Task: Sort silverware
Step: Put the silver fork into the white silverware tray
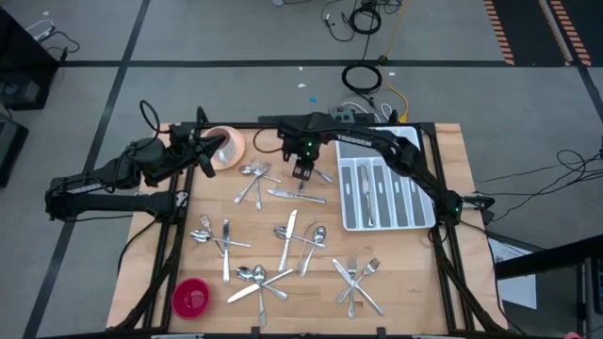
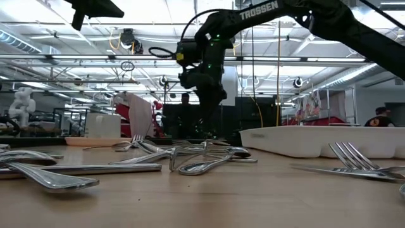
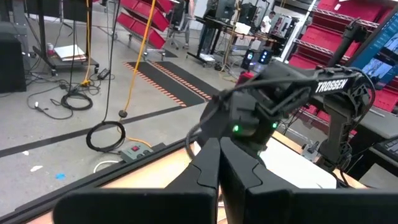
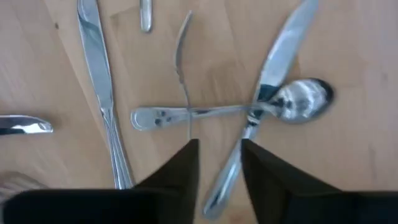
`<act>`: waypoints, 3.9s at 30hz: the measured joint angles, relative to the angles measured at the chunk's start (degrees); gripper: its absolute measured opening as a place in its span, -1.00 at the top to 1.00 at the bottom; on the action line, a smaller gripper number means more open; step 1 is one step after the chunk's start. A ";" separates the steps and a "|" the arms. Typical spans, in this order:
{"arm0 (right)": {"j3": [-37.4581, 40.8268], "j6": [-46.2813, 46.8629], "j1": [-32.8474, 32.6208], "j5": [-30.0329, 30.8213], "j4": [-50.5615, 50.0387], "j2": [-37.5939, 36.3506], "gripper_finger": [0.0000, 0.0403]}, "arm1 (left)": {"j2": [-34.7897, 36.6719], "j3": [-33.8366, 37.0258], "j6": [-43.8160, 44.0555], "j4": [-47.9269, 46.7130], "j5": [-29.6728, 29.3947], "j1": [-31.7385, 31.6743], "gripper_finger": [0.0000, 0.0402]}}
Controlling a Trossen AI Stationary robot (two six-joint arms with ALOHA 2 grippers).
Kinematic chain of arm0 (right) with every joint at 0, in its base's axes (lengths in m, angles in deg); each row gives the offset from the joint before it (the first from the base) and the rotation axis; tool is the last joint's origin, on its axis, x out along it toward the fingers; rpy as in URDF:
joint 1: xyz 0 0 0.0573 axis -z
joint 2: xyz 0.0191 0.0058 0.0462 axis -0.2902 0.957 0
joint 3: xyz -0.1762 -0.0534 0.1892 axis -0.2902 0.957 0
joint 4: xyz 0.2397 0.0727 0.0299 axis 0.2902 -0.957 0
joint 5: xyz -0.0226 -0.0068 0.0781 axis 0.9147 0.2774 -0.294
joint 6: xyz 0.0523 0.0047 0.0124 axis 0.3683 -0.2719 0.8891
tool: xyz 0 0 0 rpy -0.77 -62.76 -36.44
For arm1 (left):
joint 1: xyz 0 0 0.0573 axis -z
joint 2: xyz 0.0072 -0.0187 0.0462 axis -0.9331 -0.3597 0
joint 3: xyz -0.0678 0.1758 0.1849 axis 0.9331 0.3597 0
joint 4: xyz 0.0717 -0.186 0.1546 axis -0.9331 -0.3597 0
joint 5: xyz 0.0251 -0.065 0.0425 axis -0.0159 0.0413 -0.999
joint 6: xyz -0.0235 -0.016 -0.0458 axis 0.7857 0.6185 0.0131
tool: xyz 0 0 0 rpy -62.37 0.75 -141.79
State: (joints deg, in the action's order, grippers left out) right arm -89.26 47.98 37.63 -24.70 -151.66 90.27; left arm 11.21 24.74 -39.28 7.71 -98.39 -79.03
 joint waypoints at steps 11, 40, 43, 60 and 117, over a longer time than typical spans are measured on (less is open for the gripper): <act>0.00 2.13 -1.71 0.29 4.43 5.33 0.06 | 0.00 0.00 0.02 -3.18 0.07 0.00 0.97; 0.04 5.40 -3.55 2.63 3.87 4.98 0.99 | 0.00 0.02 -0.02 -4.66 -0.02 -0.02 0.97; 0.00 8.48 -3.71 2.79 1.42 1.77 1.00 | 0.00 0.02 0.00 -4.66 -0.02 0.00 0.97; 10.98 39.01 -7.31 30.10 -18.41 -16.08 1.00 | 0.00 0.02 0.04 -4.70 0.08 0.00 0.97; 23.99 75.32 -12.57 14.75 -18.27 -2.82 1.00 | 0.00 0.02 -17.09 -25.07 6.61 -0.02 0.97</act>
State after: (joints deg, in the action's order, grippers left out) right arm -65.26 123.30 25.06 -9.95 -169.93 87.46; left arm 11.21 24.76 -56.37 -17.36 -91.79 -79.05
